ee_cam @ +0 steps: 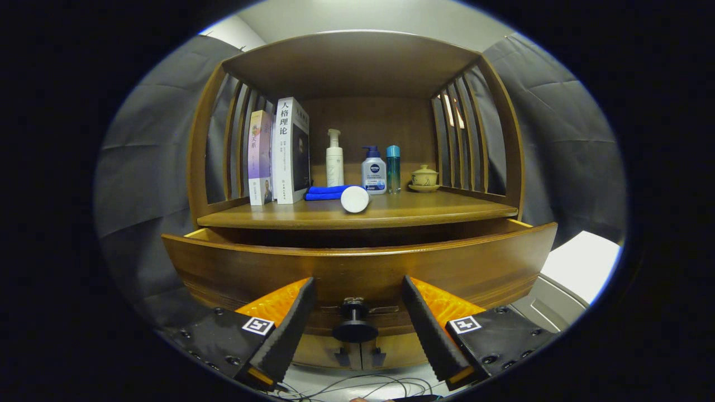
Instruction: Pull open the drawer, take out the items inside it, and place them on the countertop above the cabinet.
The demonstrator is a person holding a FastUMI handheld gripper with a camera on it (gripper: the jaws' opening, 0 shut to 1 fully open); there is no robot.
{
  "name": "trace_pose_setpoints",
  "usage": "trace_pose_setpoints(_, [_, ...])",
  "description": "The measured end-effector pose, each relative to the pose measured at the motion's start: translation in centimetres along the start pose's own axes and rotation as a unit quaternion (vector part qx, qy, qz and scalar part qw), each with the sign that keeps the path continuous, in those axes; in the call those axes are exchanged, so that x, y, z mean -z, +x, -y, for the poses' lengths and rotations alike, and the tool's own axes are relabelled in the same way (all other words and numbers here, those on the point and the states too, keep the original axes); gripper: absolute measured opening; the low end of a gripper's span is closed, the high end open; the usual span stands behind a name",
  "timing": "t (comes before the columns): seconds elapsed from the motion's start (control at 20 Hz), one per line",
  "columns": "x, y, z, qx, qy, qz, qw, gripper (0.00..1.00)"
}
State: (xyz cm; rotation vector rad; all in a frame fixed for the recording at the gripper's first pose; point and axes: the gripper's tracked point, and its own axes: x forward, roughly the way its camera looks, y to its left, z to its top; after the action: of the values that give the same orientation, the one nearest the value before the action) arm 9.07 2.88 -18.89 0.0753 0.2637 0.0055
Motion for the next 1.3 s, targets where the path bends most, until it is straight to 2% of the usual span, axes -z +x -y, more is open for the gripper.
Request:
trace_pose_setpoints(0.5, [-0.4,4.6,-0.3,-0.006,0.036,-0.015,0.999,0.98])
trace_pose_setpoints(0.8, [-0.4,6.6,-0.5,-0.01,0.031,-0.032,0.999,0.98])
trace_pose_setpoints(1.0, [0.8,6.2,-0.4,-0.004,0.023,-0.065,0.998,0.98])
trace_pose_setpoints(1.3, [-3.5,0.0,0.0,-0.008,0.018,-0.013,1.0,0.98])
